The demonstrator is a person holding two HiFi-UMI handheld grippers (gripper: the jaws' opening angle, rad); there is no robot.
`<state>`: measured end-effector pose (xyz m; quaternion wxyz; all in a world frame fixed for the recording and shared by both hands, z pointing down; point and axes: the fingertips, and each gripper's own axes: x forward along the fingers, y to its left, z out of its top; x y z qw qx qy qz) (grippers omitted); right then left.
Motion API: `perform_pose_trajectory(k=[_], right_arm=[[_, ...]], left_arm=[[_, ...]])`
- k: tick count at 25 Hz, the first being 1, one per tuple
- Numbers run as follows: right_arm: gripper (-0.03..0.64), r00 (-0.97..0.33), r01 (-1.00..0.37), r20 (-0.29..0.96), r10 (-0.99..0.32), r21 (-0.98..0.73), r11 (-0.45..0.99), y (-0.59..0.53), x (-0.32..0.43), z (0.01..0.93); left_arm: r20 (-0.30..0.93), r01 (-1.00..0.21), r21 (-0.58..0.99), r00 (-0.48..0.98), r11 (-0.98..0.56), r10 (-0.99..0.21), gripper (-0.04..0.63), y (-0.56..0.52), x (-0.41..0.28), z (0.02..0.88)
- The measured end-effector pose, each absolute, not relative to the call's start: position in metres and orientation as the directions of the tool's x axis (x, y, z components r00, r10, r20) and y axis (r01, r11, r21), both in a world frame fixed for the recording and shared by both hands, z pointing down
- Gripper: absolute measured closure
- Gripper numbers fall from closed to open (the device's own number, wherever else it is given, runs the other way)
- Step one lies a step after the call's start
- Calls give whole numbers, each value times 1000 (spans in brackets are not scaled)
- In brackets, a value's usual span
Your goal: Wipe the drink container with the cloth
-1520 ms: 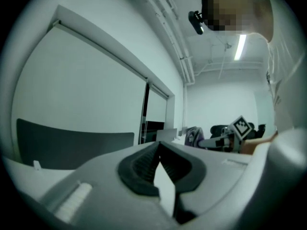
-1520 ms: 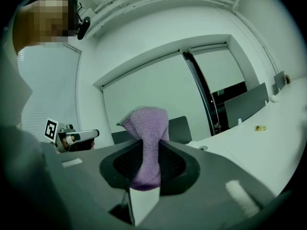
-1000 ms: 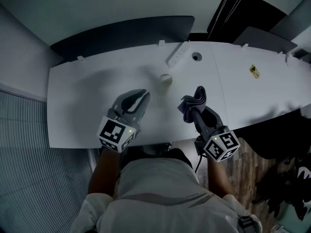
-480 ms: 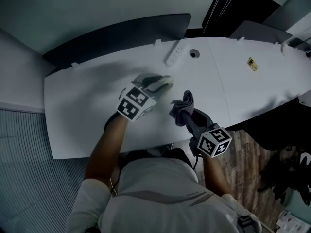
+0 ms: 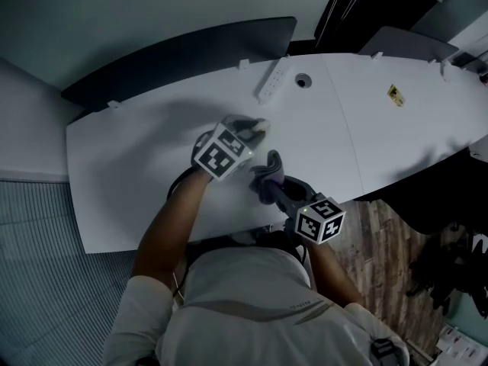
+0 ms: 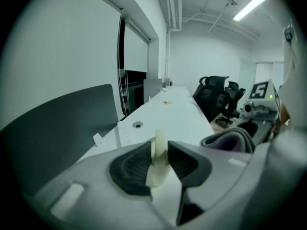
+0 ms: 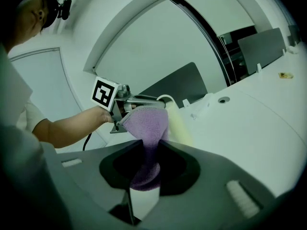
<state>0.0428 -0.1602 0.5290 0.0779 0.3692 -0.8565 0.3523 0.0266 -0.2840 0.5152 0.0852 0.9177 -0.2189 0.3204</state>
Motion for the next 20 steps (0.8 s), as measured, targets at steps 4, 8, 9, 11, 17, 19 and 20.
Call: perform_pose_trajectory(k=[4,8,9,11,17,19,20], right_arm=[[523,-750,-659,433,-500,-543,520,-160,21,548],[523,-801,-597,451,-393,-560,574,-160,-10,561],[523,-807,-588,453,-378,-557,587,-163,-17,562],[523,-807,-585,462,-368,-542,604,-172,-26,565],[523,-781,-624,469,-413,-546,559,-215,-26,568],[523,-760,-649,462,-456,-565,510,-230,-21,570],[523,-748,-662,460,-479,-571,485,-237,-19,571]], left_arm=[[632,-452,20,697,-892,-339,503,-287,25,518],[635,-448,26,698,-894,-331,503,-286,24,519],[632,-446,29,701,-895,-330,503,-286,25,517],[635,-441,29,701,-897,-324,503,-284,26,516],[650,-437,32,692,-899,-313,502,-283,24,518],[646,-445,36,694,-895,-319,502,-285,23,519],[645,-447,38,694,-894,-320,502,-286,23,519]])
